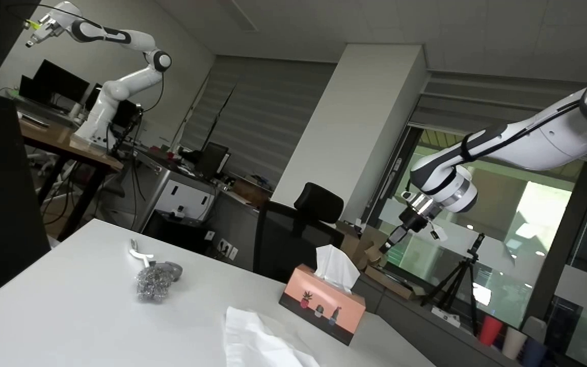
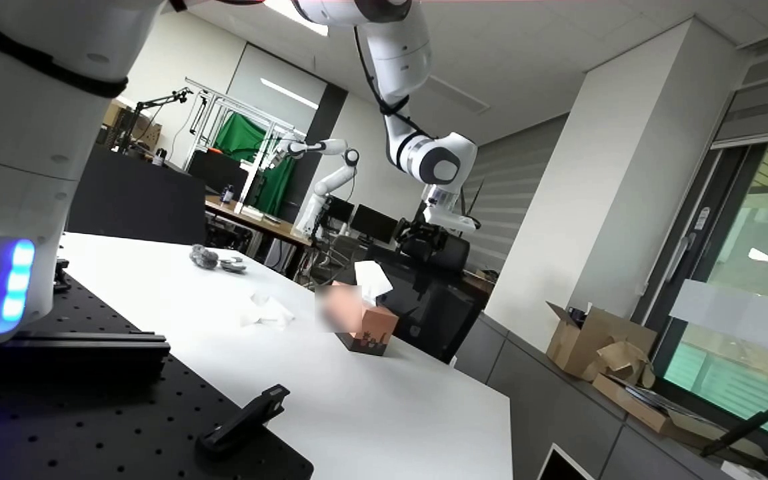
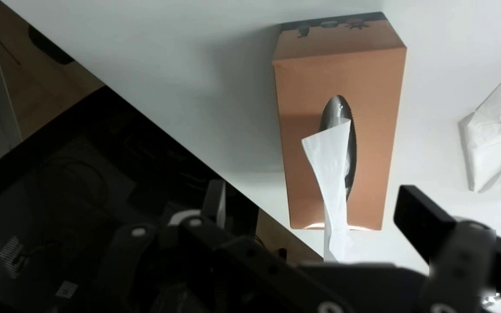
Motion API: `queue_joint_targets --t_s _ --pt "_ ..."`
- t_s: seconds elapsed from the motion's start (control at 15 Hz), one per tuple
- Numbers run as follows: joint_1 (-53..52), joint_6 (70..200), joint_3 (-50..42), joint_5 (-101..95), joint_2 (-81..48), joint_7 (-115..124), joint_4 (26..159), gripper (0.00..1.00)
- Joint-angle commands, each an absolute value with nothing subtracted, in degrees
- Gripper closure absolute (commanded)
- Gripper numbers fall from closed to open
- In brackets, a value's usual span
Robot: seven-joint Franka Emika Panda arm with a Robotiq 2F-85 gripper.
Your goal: Remove a wipe from the wipe holder and place it on the table
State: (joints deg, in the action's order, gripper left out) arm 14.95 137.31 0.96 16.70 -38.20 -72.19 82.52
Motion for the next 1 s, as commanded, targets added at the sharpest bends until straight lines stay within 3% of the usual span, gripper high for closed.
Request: queue_joint_targets --t_s 0.0,0.93 --pt "16.1 137.6 2.6 15.4 -38.5 -71.5 82.6 0.00" --pt "16.8 137.6 2.8 15.1 -39.6 -72.6 80.9 0.00"
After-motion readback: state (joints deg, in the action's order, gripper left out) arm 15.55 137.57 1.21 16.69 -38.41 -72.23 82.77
